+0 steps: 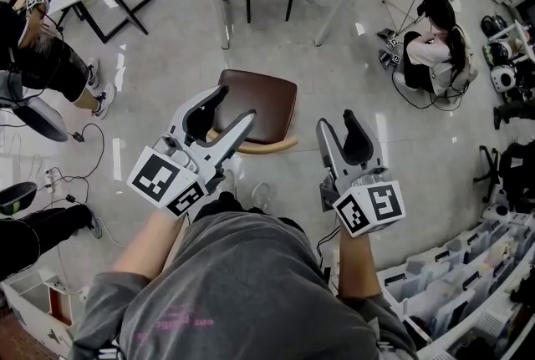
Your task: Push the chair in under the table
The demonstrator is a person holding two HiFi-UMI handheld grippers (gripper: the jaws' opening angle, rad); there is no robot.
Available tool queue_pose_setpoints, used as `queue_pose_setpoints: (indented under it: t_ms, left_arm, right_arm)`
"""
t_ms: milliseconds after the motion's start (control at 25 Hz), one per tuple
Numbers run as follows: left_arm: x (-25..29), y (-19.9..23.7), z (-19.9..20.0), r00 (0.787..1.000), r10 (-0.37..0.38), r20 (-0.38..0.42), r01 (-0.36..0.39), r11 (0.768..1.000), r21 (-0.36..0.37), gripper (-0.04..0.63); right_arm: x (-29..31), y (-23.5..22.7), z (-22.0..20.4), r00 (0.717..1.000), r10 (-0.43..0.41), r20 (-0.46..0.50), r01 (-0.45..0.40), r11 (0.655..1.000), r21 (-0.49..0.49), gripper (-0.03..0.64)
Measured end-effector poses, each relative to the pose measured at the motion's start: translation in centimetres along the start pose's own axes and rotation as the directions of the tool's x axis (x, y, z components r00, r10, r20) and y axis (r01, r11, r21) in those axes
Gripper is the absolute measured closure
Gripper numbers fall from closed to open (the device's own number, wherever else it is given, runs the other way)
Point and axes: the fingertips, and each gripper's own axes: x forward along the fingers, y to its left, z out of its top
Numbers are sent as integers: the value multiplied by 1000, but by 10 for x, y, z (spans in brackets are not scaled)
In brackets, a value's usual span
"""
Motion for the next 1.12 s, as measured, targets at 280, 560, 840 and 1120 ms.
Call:
queue_pose_setpoints:
  t_ms: [280,560,840,1120]
  left_arm:
    - [4,-5,-3,1000,13,-2,-13,1000,-3,354]
    - [2,-7,-14,999,47,-13,-47,999,-9,354]
    - [-1,7,-19,996,90,-22,-91,996,-13,354]
    - [4,30,-22,994,105,-27,-106,994,-31,353]
  right_arm:
    - [-1,-7,-3,1000,12,-14,-11,1000,1,414]
    - [-1,-11,-15,998,41,-40,-40,999,16,414]
    - [11,-14,-25,996,61,-61,-60,998,18,414]
    - [32,-16,-32,995,61,-85,-59,998,27,414]
